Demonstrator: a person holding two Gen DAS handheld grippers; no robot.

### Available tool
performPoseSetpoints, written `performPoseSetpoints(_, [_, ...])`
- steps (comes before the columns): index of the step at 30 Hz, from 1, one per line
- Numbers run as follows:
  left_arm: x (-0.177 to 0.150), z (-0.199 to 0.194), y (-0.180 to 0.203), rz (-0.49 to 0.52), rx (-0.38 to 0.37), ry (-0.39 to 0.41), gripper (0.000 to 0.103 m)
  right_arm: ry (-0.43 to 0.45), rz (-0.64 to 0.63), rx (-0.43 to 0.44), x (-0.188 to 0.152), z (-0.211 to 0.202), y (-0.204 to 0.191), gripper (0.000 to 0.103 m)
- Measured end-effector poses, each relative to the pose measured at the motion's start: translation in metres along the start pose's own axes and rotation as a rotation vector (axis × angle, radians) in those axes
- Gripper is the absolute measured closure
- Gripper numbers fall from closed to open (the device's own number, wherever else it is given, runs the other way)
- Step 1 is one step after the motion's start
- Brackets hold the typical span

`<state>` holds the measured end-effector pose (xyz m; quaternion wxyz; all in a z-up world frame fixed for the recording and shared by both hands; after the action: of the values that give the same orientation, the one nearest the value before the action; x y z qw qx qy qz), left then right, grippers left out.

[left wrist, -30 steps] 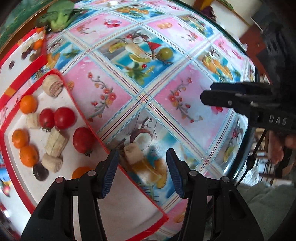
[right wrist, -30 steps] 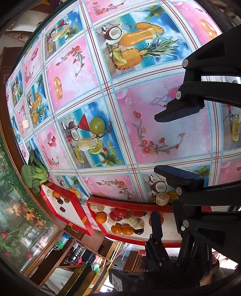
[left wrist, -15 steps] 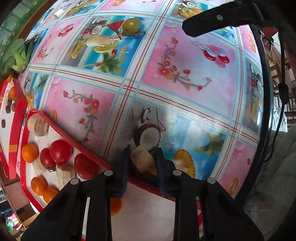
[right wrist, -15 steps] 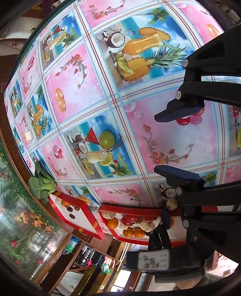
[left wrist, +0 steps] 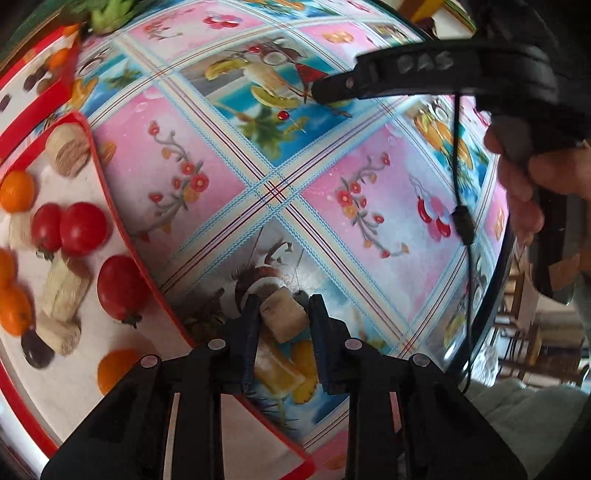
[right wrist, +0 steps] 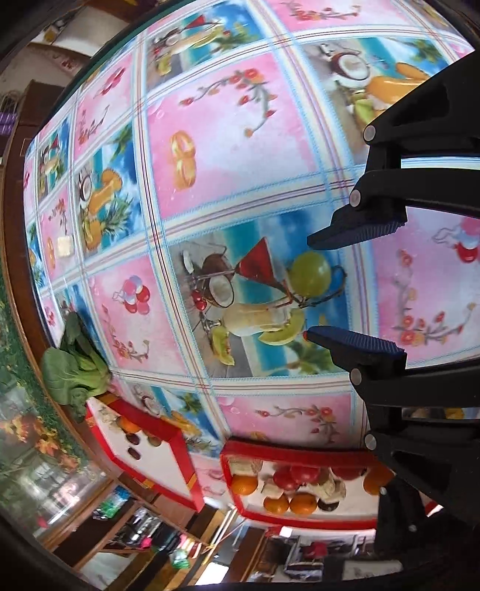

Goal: Organize fruits
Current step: 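Grasp a beige piece with the left tool while the right tool grasps the green fruit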

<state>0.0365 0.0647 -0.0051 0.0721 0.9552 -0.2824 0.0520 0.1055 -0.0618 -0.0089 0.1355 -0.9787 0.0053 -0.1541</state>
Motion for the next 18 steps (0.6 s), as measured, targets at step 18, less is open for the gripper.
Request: performPoseSetpoints(18, [-0.013,-0.006,0.014,-0.110,0.041,0.073,0.080,0.005,-0.072,0.008,-0.041,-0.028,-0.005,0.076])
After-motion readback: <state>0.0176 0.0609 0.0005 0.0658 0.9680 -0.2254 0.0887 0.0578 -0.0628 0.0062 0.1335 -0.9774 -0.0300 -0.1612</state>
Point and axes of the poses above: each gripper's, at about its wrist camera, not at the fingertips, and z roughly the way its jaws point, y to its right, x to its top, the point moved 3 cm from there along z, roughly the way its jaws point, and after that the axes turned 6 degrees about x, right-handed, at the moved point
